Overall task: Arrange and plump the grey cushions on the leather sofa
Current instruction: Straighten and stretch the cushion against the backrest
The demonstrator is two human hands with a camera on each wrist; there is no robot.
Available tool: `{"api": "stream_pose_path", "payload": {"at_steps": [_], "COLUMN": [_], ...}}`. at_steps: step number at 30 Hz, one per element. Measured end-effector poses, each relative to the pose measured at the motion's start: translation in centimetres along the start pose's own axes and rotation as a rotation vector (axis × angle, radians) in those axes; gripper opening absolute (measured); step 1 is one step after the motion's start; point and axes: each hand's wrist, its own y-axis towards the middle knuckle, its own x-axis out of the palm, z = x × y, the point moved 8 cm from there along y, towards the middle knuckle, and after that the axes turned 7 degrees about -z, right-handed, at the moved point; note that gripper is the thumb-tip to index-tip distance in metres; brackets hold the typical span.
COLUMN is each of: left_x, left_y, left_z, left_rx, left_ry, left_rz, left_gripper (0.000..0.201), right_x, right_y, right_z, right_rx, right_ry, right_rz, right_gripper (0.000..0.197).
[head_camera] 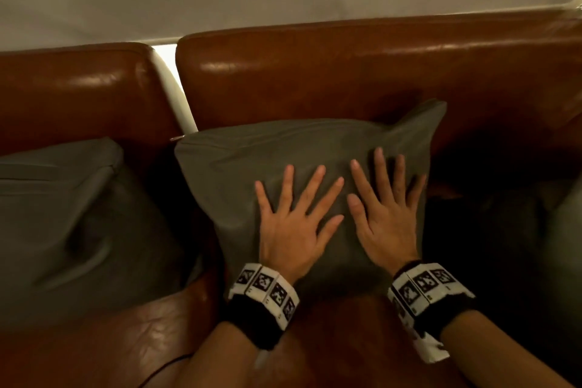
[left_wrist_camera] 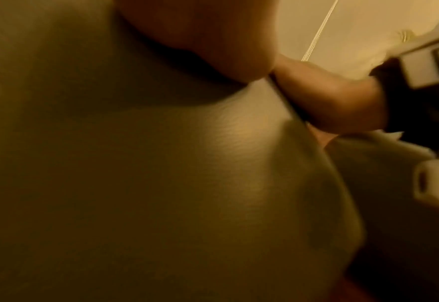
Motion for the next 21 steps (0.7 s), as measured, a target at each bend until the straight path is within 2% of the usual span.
{"api": "stream_pose_path", "payload": {"at_steps": [2,4,9,11,13,14,16,17,19,21], "left_x": [0.4,1.2,2.4,2.4,2.5,2.6,2.4,1.9,1.0,0.3], "left_y": [0.0,0.8,3.7,2.6,1.2,0.4,-1.8,-2.8,-3.5,-3.0], "left_z": [-3.7,-6.9,-8.8,-8.2,-9.5,-11.0,-13.9,-14.9,-16.4,-17.2], "left_rx": [-0.107,-0.2,-0.204,-0.179,-0.25,-0.357,-0.621,-0.714,-0.815,-0.897], "left_ry": [-0.003,-0.004,-0.046,-0.064,-0.072,-0.103,-0.223,-0.364,-0.788,-1.17], "left_rz": [0.023,0.008,-0.041,-0.048,-0.072,-0.087,-0.054,-0.007,0.102,0.176], "left_gripper": [0.06,0.066,0.066,0.06,0.06,0.061,0.067,0.069,0.073,0.081], "right_x": [1.2,2.6,3.6,3.3,2.9,2.4,1.5,1.5,2.0,0.9], "right_y": [0.3,1.6,4.2,3.3,2.3,2.0,0.9,0.3,-0.3,0.6], "right_z": [1.1,2.0,2.4,2.5,3.1,4.2,7.7,9.4,12.2,11.7], "right_rx": [-0.055,-0.025,0.018,-0.002,0.034,0.117,0.377,0.482,0.706,0.832], "right_ry": [-0.053,-0.055,-0.05,-0.033,-0.003,0.051,0.258,0.407,0.82,1.155], "right_rz": [-0.068,-0.105,-0.122,-0.12,-0.072,-0.038,0.058,0.078,0.034,-0.019], "right_gripper": [0.054,0.055,0.053,0.052,0.053,0.054,0.064,0.072,0.093,0.086]}}
